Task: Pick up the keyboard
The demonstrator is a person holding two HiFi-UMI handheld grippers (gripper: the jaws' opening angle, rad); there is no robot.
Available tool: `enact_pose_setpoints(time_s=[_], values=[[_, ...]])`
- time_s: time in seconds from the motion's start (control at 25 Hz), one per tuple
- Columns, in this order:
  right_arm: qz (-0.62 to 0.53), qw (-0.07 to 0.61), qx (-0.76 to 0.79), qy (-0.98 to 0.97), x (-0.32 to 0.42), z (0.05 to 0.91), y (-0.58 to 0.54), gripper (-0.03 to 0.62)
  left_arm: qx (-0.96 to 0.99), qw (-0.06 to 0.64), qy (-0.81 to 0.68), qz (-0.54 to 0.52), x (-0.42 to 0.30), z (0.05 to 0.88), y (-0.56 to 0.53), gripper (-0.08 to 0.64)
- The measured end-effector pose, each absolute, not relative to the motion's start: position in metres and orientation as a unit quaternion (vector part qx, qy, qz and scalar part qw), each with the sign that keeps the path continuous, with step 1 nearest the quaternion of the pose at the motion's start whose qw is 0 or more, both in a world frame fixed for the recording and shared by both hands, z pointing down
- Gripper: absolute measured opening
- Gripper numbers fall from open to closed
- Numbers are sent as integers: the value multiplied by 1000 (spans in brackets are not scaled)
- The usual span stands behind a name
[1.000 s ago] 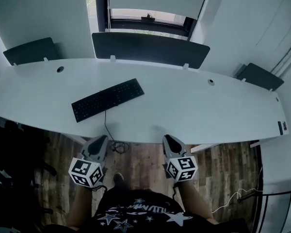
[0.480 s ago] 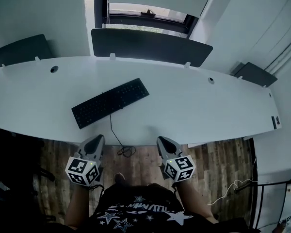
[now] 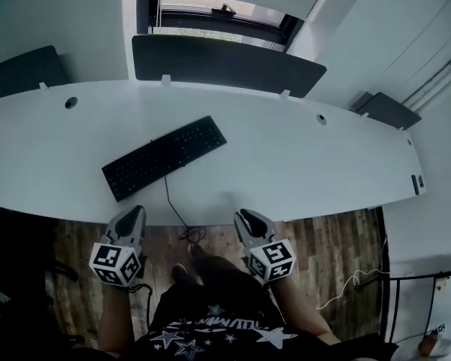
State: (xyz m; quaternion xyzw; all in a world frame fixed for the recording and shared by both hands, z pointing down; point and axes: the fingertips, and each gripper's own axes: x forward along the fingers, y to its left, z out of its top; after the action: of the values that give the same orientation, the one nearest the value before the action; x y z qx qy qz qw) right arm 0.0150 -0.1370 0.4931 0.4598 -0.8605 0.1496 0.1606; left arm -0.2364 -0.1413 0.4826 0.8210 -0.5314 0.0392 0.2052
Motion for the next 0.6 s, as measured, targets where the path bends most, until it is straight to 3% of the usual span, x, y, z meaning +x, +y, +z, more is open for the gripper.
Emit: enact_pose_setpoints(time_s=[0.12,0.28,0.44,0.6], values=[[149,163,444,-868,8,497,-157,80,813,205,-543,43,-238,483,-147,17],[136,190,413,-880,-10,505,-194,264,807,197,-555,47,-236,478,-157,17],[110,229,363,-896,-32,509,-230,389,795,198,-570,60,-240,474,-170,17],[53,299,309,-901,-37,522,-262,461,781,194,-591,59,-244,466,-183,17]])
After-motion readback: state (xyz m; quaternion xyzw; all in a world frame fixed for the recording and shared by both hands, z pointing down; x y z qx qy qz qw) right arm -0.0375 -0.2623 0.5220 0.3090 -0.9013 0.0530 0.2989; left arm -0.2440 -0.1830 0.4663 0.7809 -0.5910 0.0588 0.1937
